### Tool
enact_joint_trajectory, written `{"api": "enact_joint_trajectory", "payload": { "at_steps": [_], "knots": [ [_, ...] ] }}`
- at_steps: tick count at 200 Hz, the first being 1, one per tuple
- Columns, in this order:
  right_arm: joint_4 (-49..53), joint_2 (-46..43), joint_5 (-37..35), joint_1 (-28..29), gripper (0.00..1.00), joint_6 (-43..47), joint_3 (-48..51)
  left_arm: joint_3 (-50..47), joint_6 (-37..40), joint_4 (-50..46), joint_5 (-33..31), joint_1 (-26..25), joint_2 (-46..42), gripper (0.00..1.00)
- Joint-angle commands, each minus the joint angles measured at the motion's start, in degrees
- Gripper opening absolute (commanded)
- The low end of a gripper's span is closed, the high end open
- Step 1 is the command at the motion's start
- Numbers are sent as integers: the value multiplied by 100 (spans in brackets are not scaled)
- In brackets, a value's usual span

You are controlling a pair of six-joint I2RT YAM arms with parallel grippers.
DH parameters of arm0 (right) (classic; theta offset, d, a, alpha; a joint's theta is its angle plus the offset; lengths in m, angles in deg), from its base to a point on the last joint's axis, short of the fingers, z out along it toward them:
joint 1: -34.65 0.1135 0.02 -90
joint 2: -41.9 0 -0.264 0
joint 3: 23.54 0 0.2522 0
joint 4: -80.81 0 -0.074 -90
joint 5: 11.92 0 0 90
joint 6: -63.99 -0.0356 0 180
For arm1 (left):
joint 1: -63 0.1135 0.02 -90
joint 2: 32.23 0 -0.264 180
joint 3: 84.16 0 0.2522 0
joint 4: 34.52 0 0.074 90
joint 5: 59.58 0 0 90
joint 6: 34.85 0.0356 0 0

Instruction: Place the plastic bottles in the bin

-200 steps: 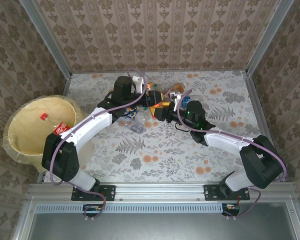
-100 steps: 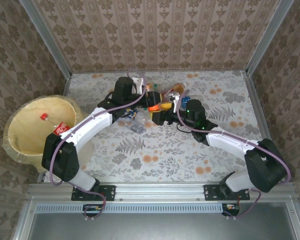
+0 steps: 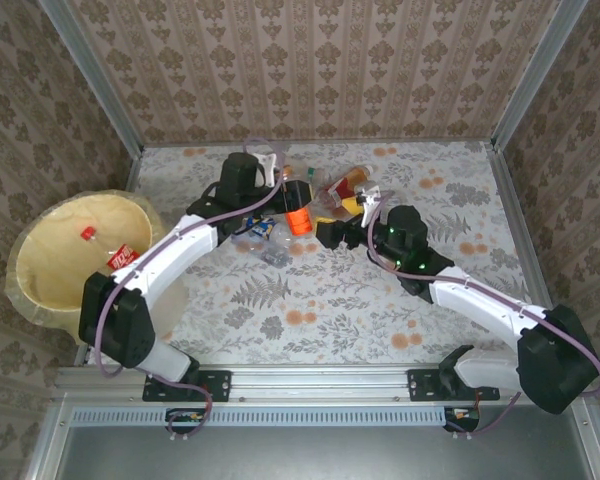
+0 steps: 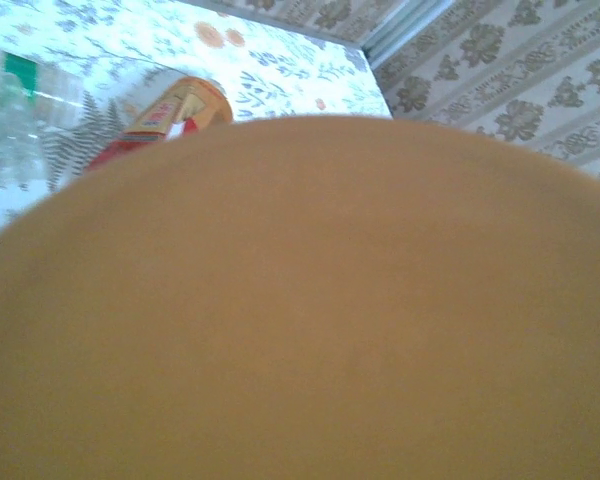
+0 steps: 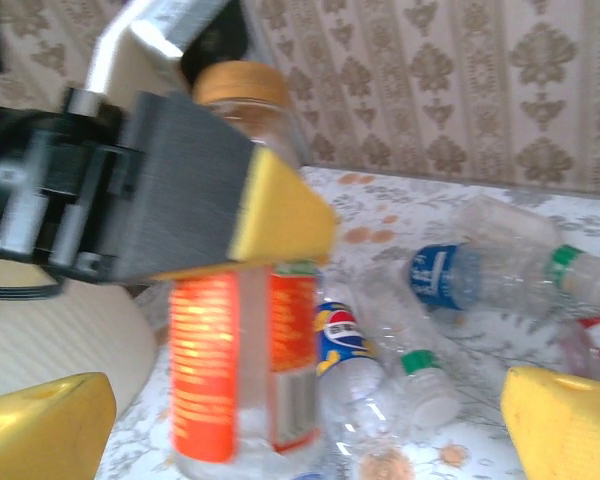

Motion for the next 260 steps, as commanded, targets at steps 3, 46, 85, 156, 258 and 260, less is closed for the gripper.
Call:
{"api": "enact_joint_trajectory", "payload": {
  "at_steps": [3, 46, 85, 156, 258, 260],
  "knots": [
    [15, -151, -884, -28, 100, 194, 142, 258, 469, -478, -472, 69, -540, 48],
    [-181, -60, -1191, -61, 100, 144, 269, 411, 1027, -1324, -1225, 236, -1177, 48],
    [-365, 107, -1101, -116, 100, 48, 261, 774, 1677, -2291, -2062, 340, -1897, 48],
    [-481, 195, -1516, -151, 100, -127, 287, 1493, 2453, -3412, -3730, 490, -2747, 50],
    [-130, 68, -1433, -248, 100, -139, 218, 1940, 2447, -4711, -6169, 2205, -2836, 52],
    [-111, 62, -1423, -248, 100, -133, 211, 1937, 2438, -4746, -6124, 2287, -2837, 52]
  ]
}}
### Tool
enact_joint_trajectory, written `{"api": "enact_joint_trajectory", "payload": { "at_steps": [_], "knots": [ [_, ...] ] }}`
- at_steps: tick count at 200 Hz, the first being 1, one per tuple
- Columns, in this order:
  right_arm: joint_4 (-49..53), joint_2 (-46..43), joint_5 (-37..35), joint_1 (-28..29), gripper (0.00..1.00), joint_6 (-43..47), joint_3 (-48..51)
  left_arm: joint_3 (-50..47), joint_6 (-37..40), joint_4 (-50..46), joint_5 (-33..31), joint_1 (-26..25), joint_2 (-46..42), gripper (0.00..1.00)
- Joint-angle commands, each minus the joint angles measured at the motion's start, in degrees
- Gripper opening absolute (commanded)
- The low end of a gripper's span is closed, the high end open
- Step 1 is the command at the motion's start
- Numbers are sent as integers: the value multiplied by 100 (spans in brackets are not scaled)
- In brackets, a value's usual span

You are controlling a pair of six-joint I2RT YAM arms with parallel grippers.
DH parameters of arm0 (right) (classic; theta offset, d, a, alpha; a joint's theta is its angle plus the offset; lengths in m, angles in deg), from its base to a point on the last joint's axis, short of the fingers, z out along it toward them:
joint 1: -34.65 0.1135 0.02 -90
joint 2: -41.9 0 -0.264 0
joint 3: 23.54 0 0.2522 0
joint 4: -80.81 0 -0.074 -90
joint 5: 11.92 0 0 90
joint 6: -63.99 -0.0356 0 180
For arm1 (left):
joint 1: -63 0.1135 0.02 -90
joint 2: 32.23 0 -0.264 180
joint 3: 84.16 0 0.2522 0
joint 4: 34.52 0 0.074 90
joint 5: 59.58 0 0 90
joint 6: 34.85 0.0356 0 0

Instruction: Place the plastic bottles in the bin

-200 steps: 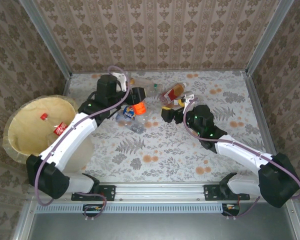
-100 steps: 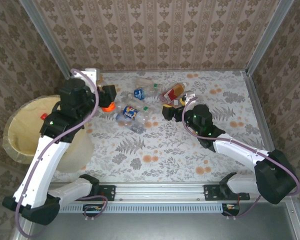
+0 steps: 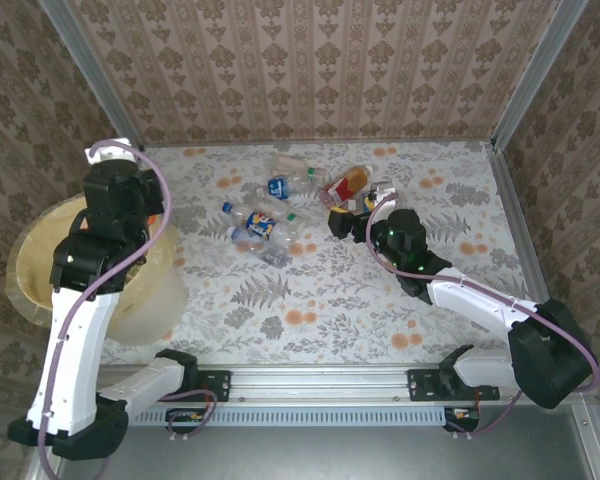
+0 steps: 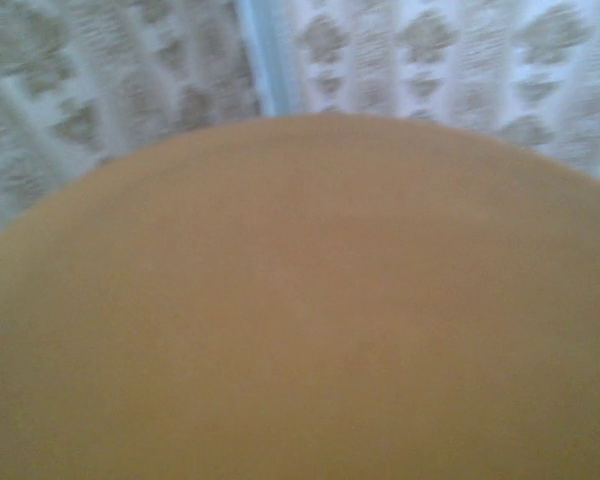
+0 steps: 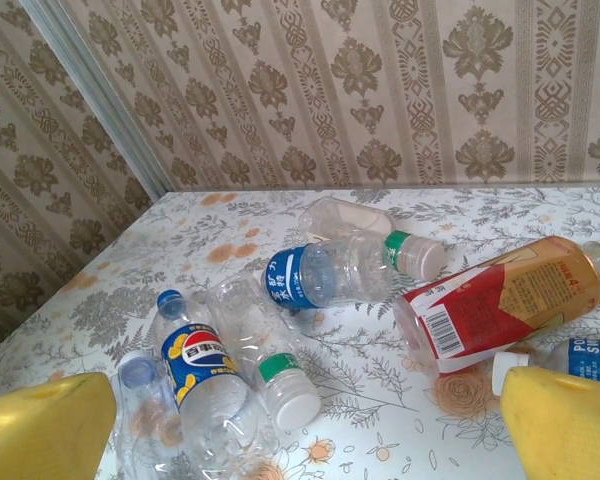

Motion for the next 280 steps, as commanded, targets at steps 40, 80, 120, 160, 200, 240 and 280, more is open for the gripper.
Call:
{"api": "enact_joint_trajectory", "payload": {
  "at_steps": [40, 80, 120, 160, 200, 240, 280],
  "knots": [
    [378, -169, 82, -107, 100, 82, -182, -271, -214, -886, 349, 2457, -111, 53],
    [472, -156, 189, -140, 100, 98, -301, -850, -265, -685, 1426, 3792, -139, 53],
    [610, -103, 276, -143, 100, 111, -422, -1112, -274, -793, 877, 4497, 99, 54],
    [891, -132, 352, -146, 100, 227, -577, -1229, -416, -904, 596, 4787, 258, 71],
    [868, -191, 288, -141, 100, 113, -459, -1080, -430, -931, 558, 4786, 184, 82],
    [810, -323, 124, -163, 100, -28, -337, -984, -459, -944, 977, 4774, 123, 85],
    [1126, -454, 23, -273, 100, -315, -294, -800, -551, -899, 1578, 4674, -98, 86]
  ]
}}
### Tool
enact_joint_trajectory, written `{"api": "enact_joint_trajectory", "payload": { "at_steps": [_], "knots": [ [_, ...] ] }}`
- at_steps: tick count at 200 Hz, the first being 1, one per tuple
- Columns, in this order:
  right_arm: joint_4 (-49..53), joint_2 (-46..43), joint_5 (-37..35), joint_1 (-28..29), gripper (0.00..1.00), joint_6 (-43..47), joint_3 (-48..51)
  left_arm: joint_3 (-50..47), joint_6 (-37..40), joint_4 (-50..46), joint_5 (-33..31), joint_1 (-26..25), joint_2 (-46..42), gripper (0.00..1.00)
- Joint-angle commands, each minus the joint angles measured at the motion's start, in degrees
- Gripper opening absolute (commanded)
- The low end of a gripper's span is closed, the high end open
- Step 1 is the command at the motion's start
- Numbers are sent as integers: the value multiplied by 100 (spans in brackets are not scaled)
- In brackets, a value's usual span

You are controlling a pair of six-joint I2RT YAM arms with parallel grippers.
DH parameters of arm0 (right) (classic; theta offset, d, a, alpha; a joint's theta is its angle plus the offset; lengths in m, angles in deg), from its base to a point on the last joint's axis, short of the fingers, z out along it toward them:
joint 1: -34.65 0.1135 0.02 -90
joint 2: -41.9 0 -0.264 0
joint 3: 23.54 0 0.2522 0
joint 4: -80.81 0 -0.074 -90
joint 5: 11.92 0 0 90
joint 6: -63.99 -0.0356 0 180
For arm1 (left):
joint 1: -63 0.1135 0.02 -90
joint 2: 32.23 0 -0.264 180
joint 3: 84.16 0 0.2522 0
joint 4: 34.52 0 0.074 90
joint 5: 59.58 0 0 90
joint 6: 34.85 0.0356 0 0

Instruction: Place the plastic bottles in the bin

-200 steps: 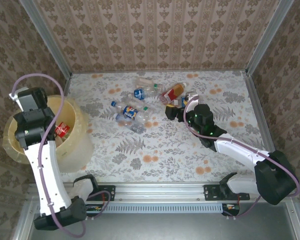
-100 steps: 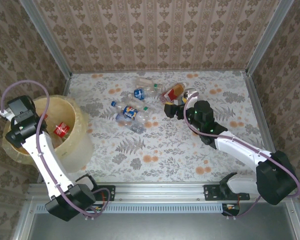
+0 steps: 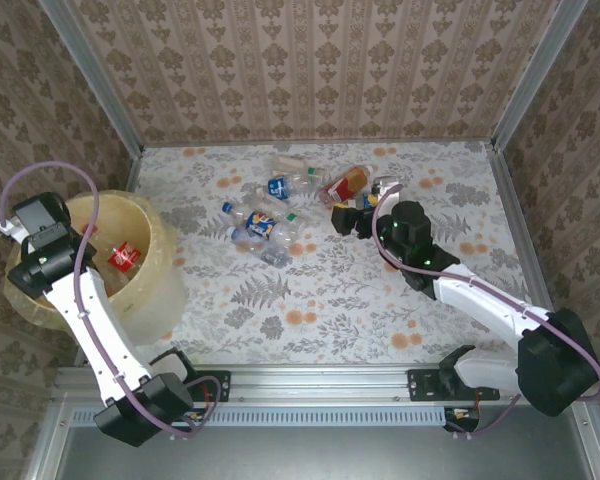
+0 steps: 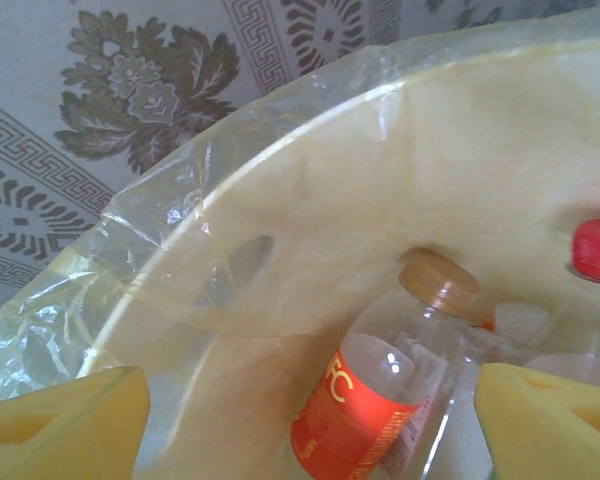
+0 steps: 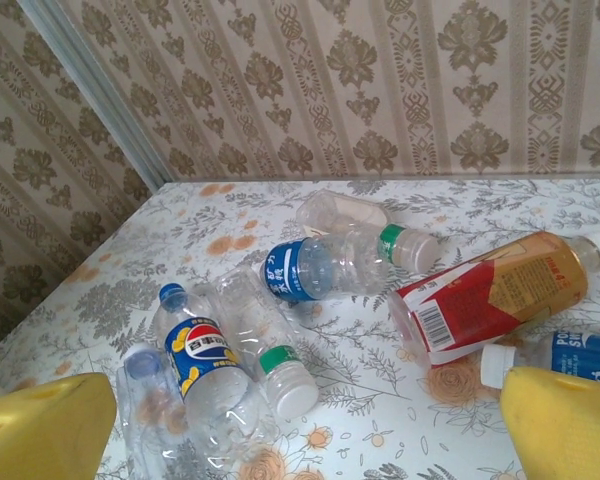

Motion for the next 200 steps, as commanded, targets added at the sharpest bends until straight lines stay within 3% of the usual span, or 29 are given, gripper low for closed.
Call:
{"api": "enact_joint_trajectory", "payload": {
  "at_steps": [1, 62, 126, 158, 200],
  "knots": [
    [217, -170, -180, -89, 100, -266, 97, 331, -173, -45, 473, -65, -208, 86],
    [920, -35, -177, -578, 100, -754, -150, 319, -508, 514, 1880, -921, -625, 86],
    [1351, 314, 98, -1185, 100, -895, -411, -217, -825, 1547, 2639, -2605, -683, 88],
    [2053, 694, 792, -1588, 100, 181, -858, -386, -878, 2021, 3375, -2891, -610, 95],
    [2751, 1586, 1137, -1921, 100, 1831, -1720, -481, -926, 2314, 3455, -2947, -583, 100]
  ]
}}
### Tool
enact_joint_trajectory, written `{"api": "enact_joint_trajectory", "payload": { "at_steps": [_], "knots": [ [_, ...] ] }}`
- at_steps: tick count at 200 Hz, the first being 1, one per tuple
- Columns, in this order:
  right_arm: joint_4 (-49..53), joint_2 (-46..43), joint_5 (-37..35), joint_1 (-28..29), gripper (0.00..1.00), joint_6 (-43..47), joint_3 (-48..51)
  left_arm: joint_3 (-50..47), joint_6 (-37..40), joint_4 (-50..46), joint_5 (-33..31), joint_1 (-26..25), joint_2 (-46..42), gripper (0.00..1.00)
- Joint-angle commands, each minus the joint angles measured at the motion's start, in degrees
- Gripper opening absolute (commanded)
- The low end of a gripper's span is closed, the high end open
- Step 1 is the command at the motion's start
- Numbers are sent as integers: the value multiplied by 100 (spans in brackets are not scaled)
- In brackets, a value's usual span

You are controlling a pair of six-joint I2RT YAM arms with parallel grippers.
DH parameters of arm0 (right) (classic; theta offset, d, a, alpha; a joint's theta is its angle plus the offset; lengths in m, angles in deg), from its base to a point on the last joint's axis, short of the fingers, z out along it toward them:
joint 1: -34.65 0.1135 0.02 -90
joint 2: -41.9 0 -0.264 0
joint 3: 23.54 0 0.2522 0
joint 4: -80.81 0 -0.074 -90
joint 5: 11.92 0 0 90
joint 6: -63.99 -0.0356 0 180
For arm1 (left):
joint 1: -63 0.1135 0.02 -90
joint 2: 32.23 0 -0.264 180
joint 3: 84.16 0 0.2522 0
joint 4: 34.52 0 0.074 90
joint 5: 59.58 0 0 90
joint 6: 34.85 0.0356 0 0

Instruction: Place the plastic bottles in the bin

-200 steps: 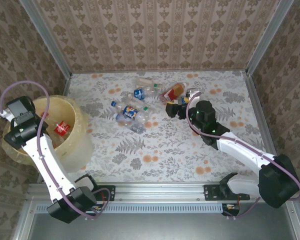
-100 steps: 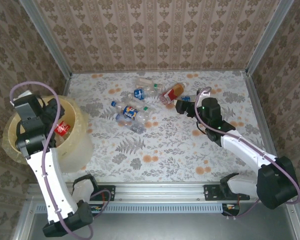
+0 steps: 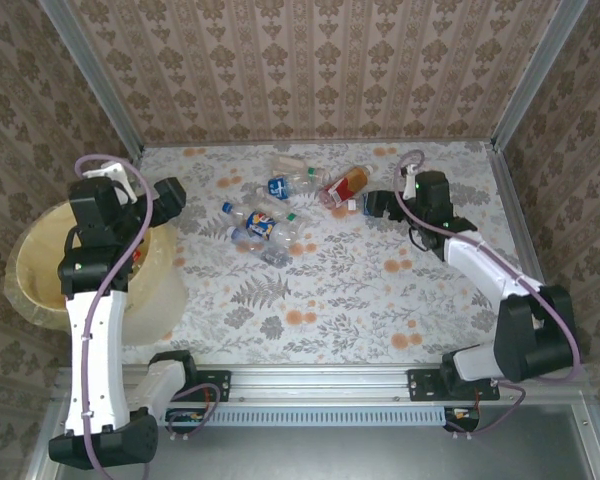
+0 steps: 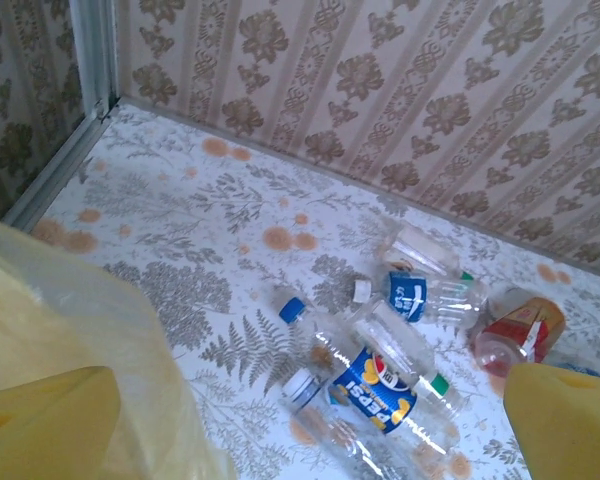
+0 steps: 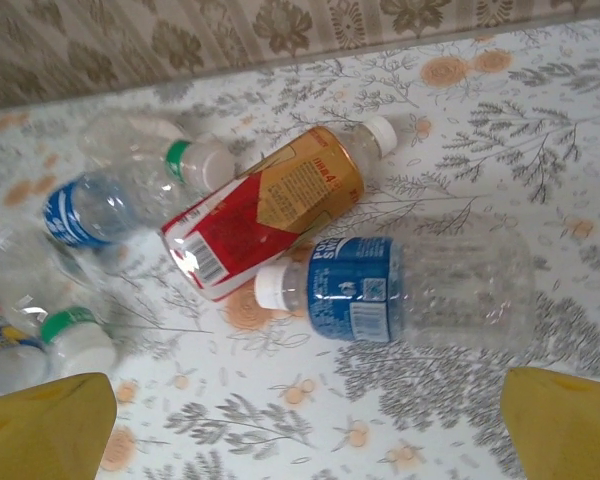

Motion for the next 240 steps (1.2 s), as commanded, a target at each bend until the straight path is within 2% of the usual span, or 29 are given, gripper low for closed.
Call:
{"api": "enact_joint_trajectory", "payload": {
  "at_steps": [1, 21, 43, 71, 106, 140, 176, 205, 240],
  "knots": [
    [556, 423, 432, -137, 100, 1239, -431, -38, -109, 407, 252, -54, -30, 100],
    [779, 820, 550, -247, 100, 2111, -814, -71, -161, 424, 332, -62, -54, 100],
    [1568, 1385, 724, -411, 100, 2947, -1574, -140, -155, 416, 340, -64, -134, 100],
    [2431, 2160, 894, -583, 100, 3600, -2510, -259, -133, 454, 453, -63, -287, 100],
    [2785, 2996, 931, -655, 100, 4352, -3440, -327, -165, 565, 516, -63, -412, 100],
    [3475, 3927, 1045, -663, 99, 4522, -4584, -313, -188, 514, 533, -64, -432, 100],
    [4812, 4804, 1502, -664, 98, 4567, -5884, -291, -208, 420, 529, -60, -471, 100],
    [5287, 4890, 1510, -664, 98, 4782, -5871, -288, -168, 379, 396, -59, -522, 100],
    [5526, 4823, 1162, -659, 98, 4955, -5539, -319, -189, 448, 422, -59, -482, 100]
  ]
}}
